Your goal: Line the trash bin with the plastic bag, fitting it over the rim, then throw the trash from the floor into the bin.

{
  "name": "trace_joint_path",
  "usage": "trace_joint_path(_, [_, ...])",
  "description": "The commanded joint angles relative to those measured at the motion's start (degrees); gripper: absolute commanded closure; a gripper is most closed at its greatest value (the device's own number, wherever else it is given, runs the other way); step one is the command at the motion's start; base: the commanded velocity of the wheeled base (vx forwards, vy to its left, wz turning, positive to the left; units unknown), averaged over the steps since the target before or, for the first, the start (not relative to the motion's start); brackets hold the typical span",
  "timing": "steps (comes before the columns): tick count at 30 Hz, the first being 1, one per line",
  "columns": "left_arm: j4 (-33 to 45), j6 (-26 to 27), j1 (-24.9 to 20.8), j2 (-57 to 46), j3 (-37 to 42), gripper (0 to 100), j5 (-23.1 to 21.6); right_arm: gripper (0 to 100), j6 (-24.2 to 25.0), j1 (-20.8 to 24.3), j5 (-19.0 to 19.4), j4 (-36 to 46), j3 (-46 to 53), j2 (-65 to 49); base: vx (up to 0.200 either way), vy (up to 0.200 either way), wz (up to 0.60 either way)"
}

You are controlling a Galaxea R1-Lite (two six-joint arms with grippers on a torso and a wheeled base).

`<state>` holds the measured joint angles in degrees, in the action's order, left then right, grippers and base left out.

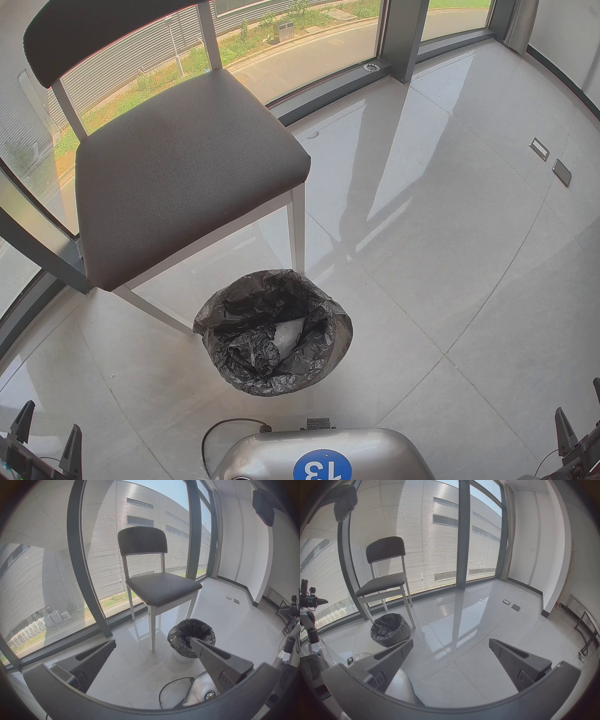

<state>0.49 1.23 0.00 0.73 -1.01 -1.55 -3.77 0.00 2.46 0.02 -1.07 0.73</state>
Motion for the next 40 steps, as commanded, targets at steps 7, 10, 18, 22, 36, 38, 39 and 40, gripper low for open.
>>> trace_joint_path(7, [-0.3,-0.9,0.0,-0.7,0.9,0,0.1,0,4.2,0.0,-4.5,0.1,1.1,-0.6,0.0,0.0,0.0])
trace_joint_path(10, [-0.3,-0.9,0.0,-0.7,0.9,0,0.7,0,4.2,0.0,-4.5,0.1,1.1,-0.6,0.0,0.0,0.0])
trace_joint_path(18, [-0.3,-0.7,0.0,-0.7,0.8,0,0.2,0,4.2,-0.1,-4.4,0.1,1.1,-0.6,0.0,0.0,0.0])
trace_joint_path(22, [-0.2,-0.6,0.0,-0.7,0.8,0,0.1,0,4.2,0.0,-4.4,0.1,1.1,-0.6,0.0,0.0,0.0])
trace_joint_path(36, [-0.3,-0.8,0.0,-0.7,0.9,0,0.6,0,3.8,0.0,-4.1,0.1,1.1,-0.6,0.0,0.0,0.0])
trace_joint_path(38, [-0.3,-0.7,0.0,-0.7,0.9,0,0.6,0,3.8,0.0,-4.1,0.1,1.1,-0.6,0.0,0.0,0.0])
trace_joint_path(39, [-0.3,-0.7,0.0,-0.7,0.9,0,0.6,0,3.8,0.0,-4.1,0.1,1.1,-0.6,0.0,0.0,0.0])
trace_joint_path(40, [-0.3,-0.7,0.0,-0.7,0.9,0,0.6,0,3.9,0.0,-4.1,0.1,1.1,-0.6,0.0,0.0,0.0])
